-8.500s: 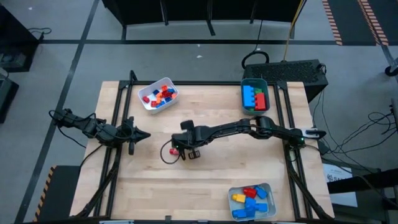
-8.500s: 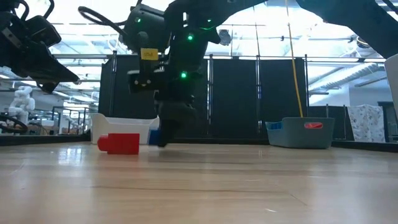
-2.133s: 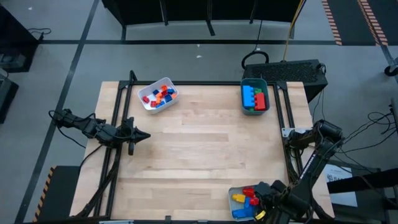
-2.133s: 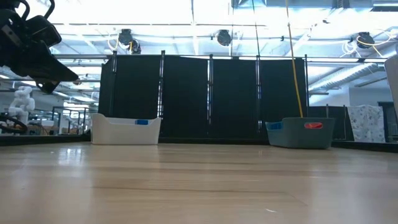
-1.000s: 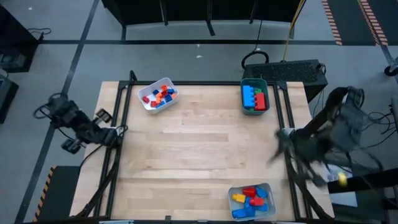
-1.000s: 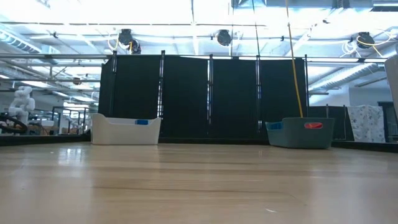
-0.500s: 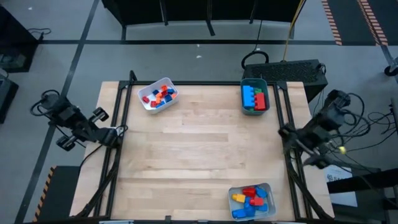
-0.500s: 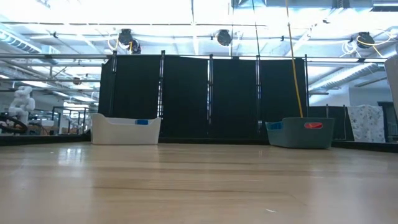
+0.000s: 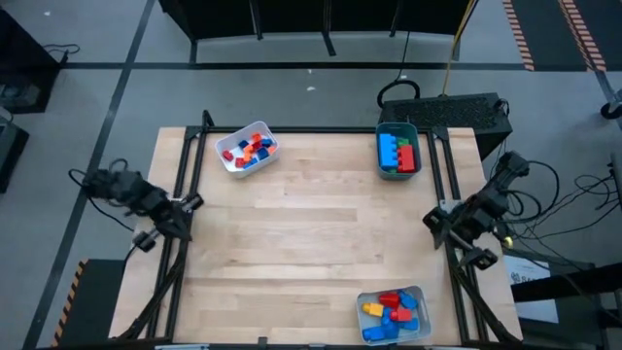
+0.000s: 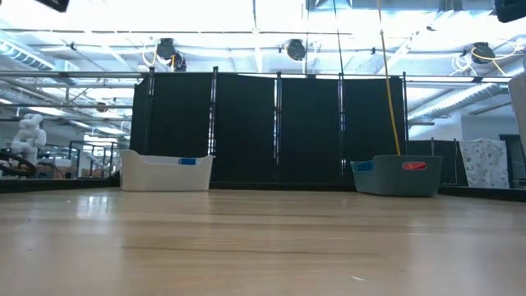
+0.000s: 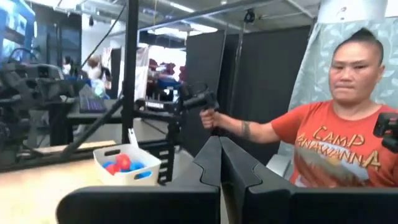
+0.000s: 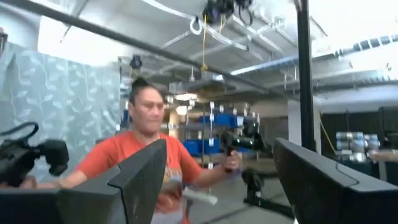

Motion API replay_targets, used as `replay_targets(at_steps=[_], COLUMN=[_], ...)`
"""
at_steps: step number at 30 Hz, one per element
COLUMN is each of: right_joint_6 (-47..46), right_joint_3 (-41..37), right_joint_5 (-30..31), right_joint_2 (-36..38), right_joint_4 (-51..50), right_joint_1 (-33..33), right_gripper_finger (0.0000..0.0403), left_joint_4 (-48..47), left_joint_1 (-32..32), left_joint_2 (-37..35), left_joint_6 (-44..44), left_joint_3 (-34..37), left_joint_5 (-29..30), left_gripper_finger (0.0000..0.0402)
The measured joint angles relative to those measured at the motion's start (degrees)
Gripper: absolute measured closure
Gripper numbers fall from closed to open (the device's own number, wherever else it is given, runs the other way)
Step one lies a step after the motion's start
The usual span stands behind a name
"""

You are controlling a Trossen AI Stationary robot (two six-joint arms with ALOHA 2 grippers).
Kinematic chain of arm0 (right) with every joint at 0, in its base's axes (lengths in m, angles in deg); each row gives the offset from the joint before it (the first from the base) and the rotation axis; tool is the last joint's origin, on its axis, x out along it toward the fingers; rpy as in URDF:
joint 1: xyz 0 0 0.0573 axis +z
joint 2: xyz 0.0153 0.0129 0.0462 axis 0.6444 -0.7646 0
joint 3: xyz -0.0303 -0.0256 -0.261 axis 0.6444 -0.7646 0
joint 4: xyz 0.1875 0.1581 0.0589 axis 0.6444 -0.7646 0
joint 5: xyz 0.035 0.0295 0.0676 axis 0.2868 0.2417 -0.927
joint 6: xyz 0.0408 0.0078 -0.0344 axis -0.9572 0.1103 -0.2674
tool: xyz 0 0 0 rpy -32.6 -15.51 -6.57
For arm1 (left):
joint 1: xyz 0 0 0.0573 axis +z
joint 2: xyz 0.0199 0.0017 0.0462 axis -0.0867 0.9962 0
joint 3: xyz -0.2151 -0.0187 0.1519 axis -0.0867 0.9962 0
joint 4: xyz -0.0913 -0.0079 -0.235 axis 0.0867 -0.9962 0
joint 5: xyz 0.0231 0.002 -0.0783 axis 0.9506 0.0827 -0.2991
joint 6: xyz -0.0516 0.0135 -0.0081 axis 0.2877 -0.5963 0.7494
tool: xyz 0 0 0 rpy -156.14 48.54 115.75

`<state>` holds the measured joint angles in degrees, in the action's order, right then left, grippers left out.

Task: Sort blocks by size
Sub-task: Return to Home Position

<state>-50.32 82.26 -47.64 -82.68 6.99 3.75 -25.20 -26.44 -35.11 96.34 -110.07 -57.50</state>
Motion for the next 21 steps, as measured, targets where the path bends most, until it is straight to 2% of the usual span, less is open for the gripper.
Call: replay_targets(at_steps=[7,10,13,17,21], right_joint_6=[1.22,0.08,-0.42,-0.43,-0.25], right_joint_3=[0.21,0.21,0.21,0.21,0.21], right_joint_5=[-0.27,-0.24,-0.24,-0.26,-0.24], right_joint_2=[1.11,1.11,1.11,1.12,1.13], right_joint_4=[-1.92,-3.68,-4.2,-5.79,-10.34], right_joint_1=[-0.04,-0.04,-0.04,-0.04,-0.04], right_gripper_finger=[0.0124,0.0124,0.0124,0.0124,0.0124], left_joint_4=[13.14,14.51,16.24,15.33,13.43], left_joint_1=[-0.01,0.06,0.06,0.08,0.06], left_joint_2=[0.0,0.0,-0.02,-0.02,-0.02], left_joint_6=[1.83,2.19,1.59,-0.3,-0.26], left_joint_3=[11.57,15.76,19.2,19.71,19.71], left_joint_5=[0.63,5.06,12.86,19.3,17.16], left_gripper_finger=[0.04,0.04,0.04,0.04,0.04])
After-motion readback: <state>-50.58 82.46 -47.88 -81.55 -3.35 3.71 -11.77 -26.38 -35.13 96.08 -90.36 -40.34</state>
